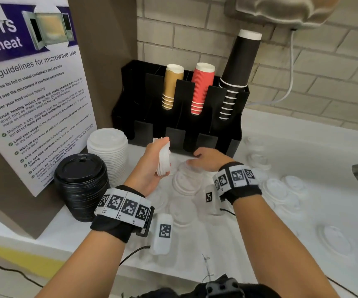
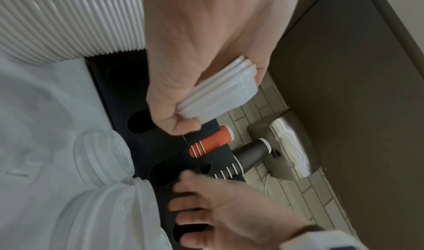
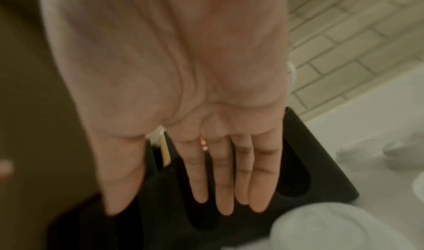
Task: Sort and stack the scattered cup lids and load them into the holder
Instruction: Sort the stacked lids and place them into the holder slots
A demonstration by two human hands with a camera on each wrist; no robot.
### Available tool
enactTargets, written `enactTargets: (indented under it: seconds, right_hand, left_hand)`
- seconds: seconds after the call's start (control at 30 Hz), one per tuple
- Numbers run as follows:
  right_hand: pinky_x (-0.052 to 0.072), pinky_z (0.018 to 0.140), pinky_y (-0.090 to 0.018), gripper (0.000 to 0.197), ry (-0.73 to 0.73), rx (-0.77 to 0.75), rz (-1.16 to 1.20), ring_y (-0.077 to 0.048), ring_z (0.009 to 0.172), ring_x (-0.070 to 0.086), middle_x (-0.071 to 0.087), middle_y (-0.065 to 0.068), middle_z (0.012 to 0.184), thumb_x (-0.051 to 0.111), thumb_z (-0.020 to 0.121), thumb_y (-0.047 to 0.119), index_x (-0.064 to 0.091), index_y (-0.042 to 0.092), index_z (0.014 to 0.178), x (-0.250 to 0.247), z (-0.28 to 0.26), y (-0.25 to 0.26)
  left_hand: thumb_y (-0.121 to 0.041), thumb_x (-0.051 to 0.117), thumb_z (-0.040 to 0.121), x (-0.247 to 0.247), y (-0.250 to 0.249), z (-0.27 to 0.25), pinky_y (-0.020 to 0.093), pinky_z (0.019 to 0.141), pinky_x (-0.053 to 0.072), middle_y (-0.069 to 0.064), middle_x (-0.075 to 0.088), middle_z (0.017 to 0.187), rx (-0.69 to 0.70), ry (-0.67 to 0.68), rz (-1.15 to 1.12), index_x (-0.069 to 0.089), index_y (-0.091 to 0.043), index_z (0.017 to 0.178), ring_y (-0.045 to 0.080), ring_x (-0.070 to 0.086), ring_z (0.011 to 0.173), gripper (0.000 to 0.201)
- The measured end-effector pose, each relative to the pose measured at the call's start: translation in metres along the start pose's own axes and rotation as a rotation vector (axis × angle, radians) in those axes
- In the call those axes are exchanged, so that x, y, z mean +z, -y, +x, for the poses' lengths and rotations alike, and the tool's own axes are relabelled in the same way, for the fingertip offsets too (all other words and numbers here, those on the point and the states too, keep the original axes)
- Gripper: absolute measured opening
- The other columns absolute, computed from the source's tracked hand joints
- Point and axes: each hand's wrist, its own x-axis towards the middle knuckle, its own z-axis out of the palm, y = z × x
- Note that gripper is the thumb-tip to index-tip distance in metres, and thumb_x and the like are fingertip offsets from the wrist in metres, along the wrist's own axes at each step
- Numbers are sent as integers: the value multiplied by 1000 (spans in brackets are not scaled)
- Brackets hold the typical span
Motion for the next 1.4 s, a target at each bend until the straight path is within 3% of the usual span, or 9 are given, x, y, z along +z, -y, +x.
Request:
enactTargets:
  seconds: [0.1, 0.3, 0.4, 0.5, 0.57, 0.9, 1.07, 1.2, 1.4]
  right_hand:
    - [36, 100, -30, 72, 90, 32, -87, -24, 133, 41, 38, -5, 149, 53, 89, 57, 34, 17, 146, 10, 10, 1]
    - [38, 95, -31, 63, 124, 42, -89, -27, 126, 47, 43, -10, 144, 46, 95, 51, 27, 22, 147, 7, 13, -1]
    - [47, 98, -35, 55, 28, -3, 291, -25, 109, 57, 51, -5, 123, 45, 95, 48, 32, 28, 144, -3, 2, -1]
    - [55, 82, -29, 38, 8, -189, 804, -16, 90, 63, 59, -3, 101, 51, 94, 38, 49, 35, 132, -3, -24, 10]
    - [56, 77, -25, 33, 16, -311, 929, -17, 91, 66, 65, -6, 100, 57, 93, 31, 55, 35, 125, 3, -40, 18]
    - [59, 81, -37, 39, -127, -426, 943, -21, 102, 65, 61, -12, 115, 68, 85, 8, 58, 22, 121, 18, -60, 33]
    - [58, 81, -38, 41, -143, -423, 945, -20, 100, 66, 62, -11, 116, 69, 84, 8, 58, 22, 122, 19, -58, 34]
    - [59, 80, -37, 42, -136, -440, 961, -20, 99, 67, 64, -9, 114, 68, 85, 7, 57, 19, 124, 21, -57, 36]
    - [51, 90, -26, 32, -123, -411, 834, -9, 110, 61, 66, 0, 117, 50, 99, 28, 55, 24, 130, 16, -37, 40]
  left_hand:
    - [-33, 54, 94, 0, 3, 2, 27, 66, 42, 3, 47, 101, 29, 22, 43, 45, -18, 127, 17, 50, 88, 37]
    - [-35, 50, 95, -4, 5, 5, 28, 61, 42, 11, 47, 100, -12, -32, -2, 48, -17, 123, 19, 51, 79, 33]
    - [-39, 48, 96, -5, 5, 7, 29, 63, 42, 9, 46, 108, -5, -31, -8, 50, -26, 119, 21, 49, 86, 27]
    - [-39, 44, 98, -3, 7, 8, 29, 67, 44, 2, 50, 109, 51, 8, -12, 52, -34, 115, 18, 50, 87, 20]
    - [-40, 43, 99, -2, 7, 8, 30, 68, 47, 0, 56, 110, 75, 53, -6, 53, -34, 116, 16, 57, 88, 21]
    - [-39, 41, 101, 4, 2, 6, 40, 85, 52, 11, 58, 128, 95, 157, 53, 50, -30, 126, 28, 60, 116, 28]
    - [-40, 39, 102, 6, 1, 5, 37, 79, 54, 13, 56, 129, 114, 156, 73, 46, -25, 132, 25, 62, 109, 34]
    - [-45, 42, 100, 7, 1, 6, 46, 89, 53, 13, 58, 128, 94, 137, 59, 46, -27, 131, 31, 61, 115, 37]
    - [-34, 53, 95, 1, -9, 9, 32, 64, 52, 4, 57, 111, 133, -14, 91, 49, -28, 114, 19, 58, 96, 21]
